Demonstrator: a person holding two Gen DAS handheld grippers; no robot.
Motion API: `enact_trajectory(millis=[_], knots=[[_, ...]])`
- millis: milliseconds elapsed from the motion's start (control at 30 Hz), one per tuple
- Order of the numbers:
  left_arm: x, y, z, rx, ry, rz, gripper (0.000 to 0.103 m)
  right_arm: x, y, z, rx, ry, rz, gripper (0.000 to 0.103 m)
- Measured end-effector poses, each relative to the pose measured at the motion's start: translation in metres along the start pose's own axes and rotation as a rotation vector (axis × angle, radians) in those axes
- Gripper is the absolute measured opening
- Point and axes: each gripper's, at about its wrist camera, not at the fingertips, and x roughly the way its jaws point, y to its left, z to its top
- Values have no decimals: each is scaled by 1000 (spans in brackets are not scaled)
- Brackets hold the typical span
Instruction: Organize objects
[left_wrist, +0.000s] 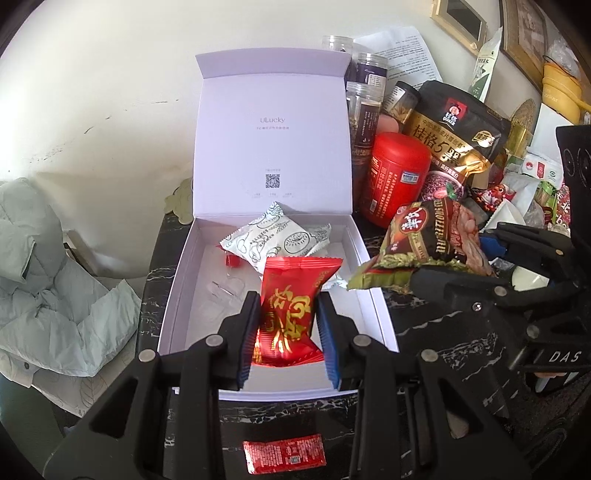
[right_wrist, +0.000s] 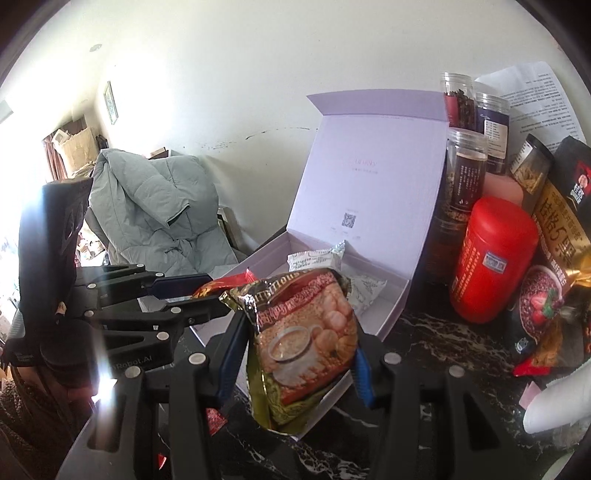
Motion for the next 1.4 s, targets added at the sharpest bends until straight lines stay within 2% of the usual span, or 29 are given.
enact_trajectory(millis=[267, 400, 533, 733, 900, 1100, 1200, 1400], knots=[[25, 25, 30, -65, -22, 25, 29, 29, -12, 33, 38, -42, 18, 51], [31, 36, 42, -69, -47, 68, 29, 48, -22, 49, 57, -51, 5, 51], [47, 47, 41, -79, -18, 74, 29, 71, -30, 59, 73, -41, 4, 51], [75, 62, 33, -123, 53, 69, 29, 93, -33, 52, 66, 14, -2, 51], [87, 66, 29, -126, 85, 80, 29, 104, -32, 48, 45, 44, 8, 51], [100, 65, 24, -123, 119, 82, 29, 121, -44, 40, 81, 100, -15, 51], [109, 65, 22, -129, 144, 68, 29, 127, -56, 37, 137, 90, -42, 51], [122, 65, 19, -132, 171, 73, 29, 137, -65, 32, 194, 80, 0, 51]])
